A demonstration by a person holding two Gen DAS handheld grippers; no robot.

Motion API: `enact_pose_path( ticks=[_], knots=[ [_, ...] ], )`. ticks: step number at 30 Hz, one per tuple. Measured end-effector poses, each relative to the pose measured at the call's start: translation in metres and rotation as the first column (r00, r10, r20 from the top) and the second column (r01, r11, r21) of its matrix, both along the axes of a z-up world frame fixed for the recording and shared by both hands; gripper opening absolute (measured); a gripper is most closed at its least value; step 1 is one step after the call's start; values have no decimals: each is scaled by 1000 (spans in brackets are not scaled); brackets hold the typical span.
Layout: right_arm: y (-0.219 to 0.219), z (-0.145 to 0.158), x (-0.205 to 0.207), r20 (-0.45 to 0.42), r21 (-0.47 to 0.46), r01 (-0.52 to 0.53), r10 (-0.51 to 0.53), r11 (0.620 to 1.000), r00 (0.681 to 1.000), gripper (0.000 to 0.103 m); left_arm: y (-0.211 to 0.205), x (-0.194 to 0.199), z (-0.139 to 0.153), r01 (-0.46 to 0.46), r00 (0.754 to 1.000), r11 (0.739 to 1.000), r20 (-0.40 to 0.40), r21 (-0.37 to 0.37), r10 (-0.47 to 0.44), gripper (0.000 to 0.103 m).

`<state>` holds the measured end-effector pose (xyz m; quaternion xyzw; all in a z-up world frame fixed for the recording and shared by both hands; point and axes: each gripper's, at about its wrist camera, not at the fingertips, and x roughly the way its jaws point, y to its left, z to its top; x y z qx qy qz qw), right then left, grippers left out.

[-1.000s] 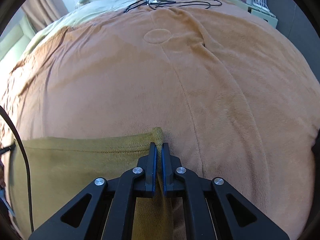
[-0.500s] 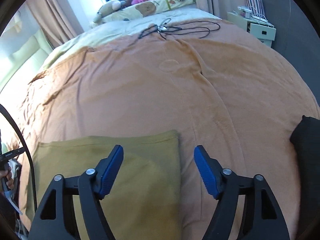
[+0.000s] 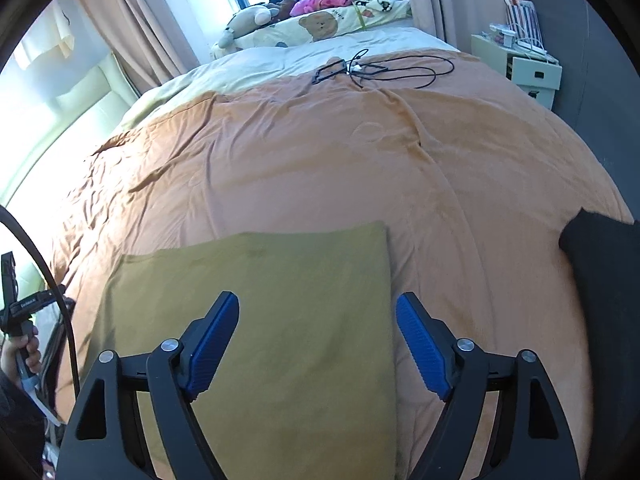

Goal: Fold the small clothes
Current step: 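Open both tools and lift them away from the folded shirt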

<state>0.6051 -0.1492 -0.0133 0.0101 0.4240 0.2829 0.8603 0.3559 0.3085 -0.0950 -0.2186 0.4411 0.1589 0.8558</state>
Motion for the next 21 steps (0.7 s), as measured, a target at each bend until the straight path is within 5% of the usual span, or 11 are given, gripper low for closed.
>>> enact_pose_path(
  ticks=[9, 21],
  knots=[
    [-26, -2, -28, -94, 78, 22, -14, 997, 995, 96, -20, -46, 1, -7, 998, 999, 55, -39, 9, 99],
    [-57, -9, -78, -151, 145, 99, -77, 985, 986, 102, -48, -101, -1, -21, 992, 993, 120, -114, 34, 102]
  ],
)
